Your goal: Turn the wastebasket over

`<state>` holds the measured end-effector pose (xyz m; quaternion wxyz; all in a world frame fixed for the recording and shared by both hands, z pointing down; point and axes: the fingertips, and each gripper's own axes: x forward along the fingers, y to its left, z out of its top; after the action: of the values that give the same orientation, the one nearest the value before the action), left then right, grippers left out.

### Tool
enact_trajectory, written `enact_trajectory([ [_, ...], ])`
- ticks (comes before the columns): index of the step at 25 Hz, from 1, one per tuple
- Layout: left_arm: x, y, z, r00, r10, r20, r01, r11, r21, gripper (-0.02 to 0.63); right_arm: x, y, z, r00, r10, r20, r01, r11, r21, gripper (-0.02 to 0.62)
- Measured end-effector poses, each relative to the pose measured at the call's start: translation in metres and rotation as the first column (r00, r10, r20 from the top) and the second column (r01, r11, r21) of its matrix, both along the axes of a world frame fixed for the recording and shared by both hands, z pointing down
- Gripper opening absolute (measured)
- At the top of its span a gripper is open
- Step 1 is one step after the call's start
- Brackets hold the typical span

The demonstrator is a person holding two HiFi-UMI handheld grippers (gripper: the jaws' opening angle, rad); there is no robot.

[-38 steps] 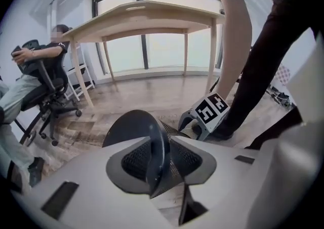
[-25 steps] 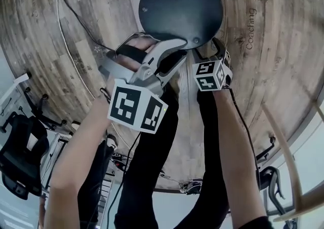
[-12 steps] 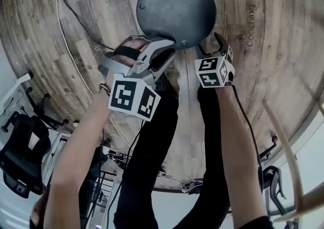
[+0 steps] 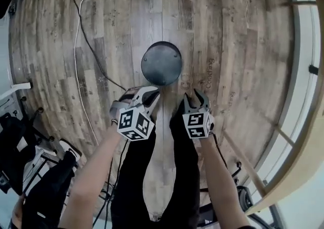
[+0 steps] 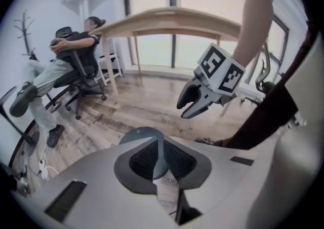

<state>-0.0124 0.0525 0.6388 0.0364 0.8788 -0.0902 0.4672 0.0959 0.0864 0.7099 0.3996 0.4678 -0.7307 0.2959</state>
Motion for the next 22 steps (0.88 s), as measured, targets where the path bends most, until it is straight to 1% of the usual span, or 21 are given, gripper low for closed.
enact_trajectory([
  [2, -0.004, -0.004, -0.050, 0.992, -0.113, -0.049, 0.112, 0.993, -0.029, 0.041, -0.002, -0.009, -0.059, 1.000, -0.009, 0.018, 0.009, 1.000, 0.025, 0.142],
  [3, -0.007, -0.007, -0.075, 0.984, -0.162, -0.070, 0.159, 0.987, -0.038, 0.038, -0.003, -0.014, -0.088, 1.000, -0.010, 0.026, 0.009, 0.999, 0.038, 0.107],
  [4, -0.009, -0.014, -0.099, 0.973, -0.210, -0.096, 0.207, 0.978, -0.040, 0.034, -0.003, -0.023, -0.115, 0.999, -0.010, 0.034, 0.008, 0.998, 0.060, 0.087],
  [5, -0.010, -0.025, -0.122, 0.957, -0.261, -0.128, 0.258, 0.965, -0.040, 0.030, -0.002, -0.037, -0.142, 0.999, -0.014, 0.039, 0.010, 0.996, 0.094, 0.075],
  [7, -0.014, -0.048, -0.166, 0.912, -0.361, -0.195, 0.359, 0.932, -0.047, 0.022, -0.003, -0.064, -0.193, 0.999, -0.030, 0.046, 0.022, 0.987, 0.159, 0.053],
  [9, -0.023, -0.058, -0.212, 0.864, -0.437, -0.248, 0.435, 0.898, -0.066, 0.019, -0.009, -0.074, -0.244, 0.997, -0.041, 0.064, 0.027, 0.981, 0.194, 0.045],
  [10, -0.027, -0.062, -0.235, 0.843, -0.463, -0.274, 0.463, 0.884, -0.071, 0.017, -0.013, -0.078, -0.270, 0.996, -0.044, 0.078, 0.026, 0.977, 0.211, 0.043],
  [14, -0.038, -0.097, -0.328, 0.756, -0.516, -0.402, 0.545, 0.837, -0.048, 0.017, -0.020, -0.119, -0.368, 0.989, -0.044, 0.140, -0.002, 0.949, 0.317, 0.036],
  [16, -0.046, -0.109, -0.371, 0.709, -0.537, -0.457, 0.581, 0.812, -0.053, 0.017, -0.021, -0.132, -0.411, 0.983, -0.035, 0.181, -0.032, 0.935, 0.353, 0.034],
  [17, -0.049, -0.111, -0.391, 0.690, -0.544, -0.478, 0.592, 0.803, -0.060, 0.017, -0.022, -0.135, -0.431, 0.979, -0.031, 0.203, -0.047, 0.929, 0.367, 0.032],
  [19, -0.056, -0.114, -0.426, 0.661, -0.549, -0.511, 0.604, 0.794, -0.070, 0.016, -0.028, -0.140, -0.472, 0.967, -0.031, 0.251, -0.072, 0.918, 0.390, 0.032],
  [22, -0.060, -0.130, -0.478, 0.618, -0.541, -0.570, 0.620, 0.781, -0.070, 0.017, -0.040, -0.157, -0.533, 0.952, -0.067, 0.299, -0.074, 0.897, 0.437, 0.032],
])
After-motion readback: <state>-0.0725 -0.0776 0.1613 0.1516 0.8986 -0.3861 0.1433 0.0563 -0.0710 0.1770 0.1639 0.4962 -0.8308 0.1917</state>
